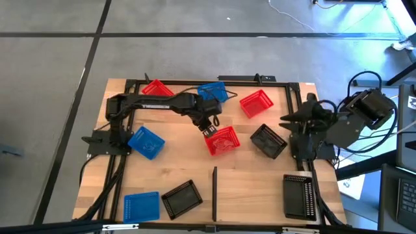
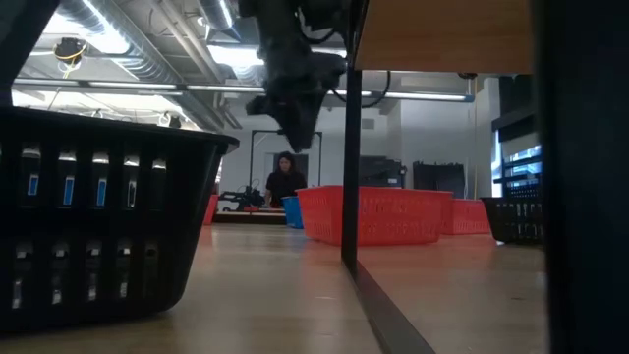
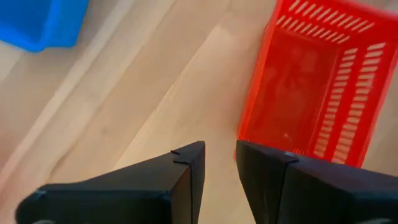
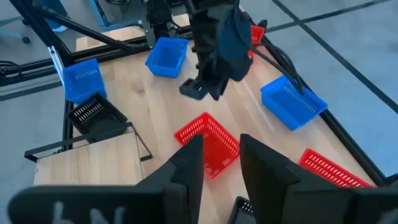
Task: Stack baskets on shelf by color
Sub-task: Put the bottom red bin on the shelf
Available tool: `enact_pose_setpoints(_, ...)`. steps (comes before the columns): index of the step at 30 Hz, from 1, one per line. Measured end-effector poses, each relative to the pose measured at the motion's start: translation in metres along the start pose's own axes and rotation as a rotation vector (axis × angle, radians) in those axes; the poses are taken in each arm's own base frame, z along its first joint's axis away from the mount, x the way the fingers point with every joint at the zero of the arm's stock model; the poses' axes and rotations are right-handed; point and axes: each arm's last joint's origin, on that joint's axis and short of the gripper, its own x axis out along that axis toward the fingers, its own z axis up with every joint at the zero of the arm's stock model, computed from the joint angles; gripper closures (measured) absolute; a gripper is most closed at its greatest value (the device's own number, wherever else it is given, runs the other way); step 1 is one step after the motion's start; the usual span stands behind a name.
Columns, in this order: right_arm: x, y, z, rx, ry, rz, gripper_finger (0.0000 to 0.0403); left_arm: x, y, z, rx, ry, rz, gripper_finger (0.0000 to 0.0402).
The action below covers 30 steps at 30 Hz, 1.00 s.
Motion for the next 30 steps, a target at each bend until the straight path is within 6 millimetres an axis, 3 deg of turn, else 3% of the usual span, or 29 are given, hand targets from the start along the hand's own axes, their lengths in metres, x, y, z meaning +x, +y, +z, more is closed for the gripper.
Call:
enact_pose_setpoints(10, -0.001, -0.002, 0.000, -0.038, 0.001, 0.007, 0.0302, 0.031, -0.009, 0.000, -0.002, 0.014, 0.002, 0.0319)
enact_pose_setpoints(19, -0.001, -0.001, -0.001, -0.036, 0.017, 0.025, 0.0302, 0.034, -0.024, -0.002, 0.023, -0.028, -0.033, 0.0319)
enact_pose_setpoints(30, -0.001, -0.001, -0.001, -0.036, 0.021, 0.030, 0.0302, 0.036, -0.022, -0.001, 0.029, -0.036, -0.004, 0.0319)
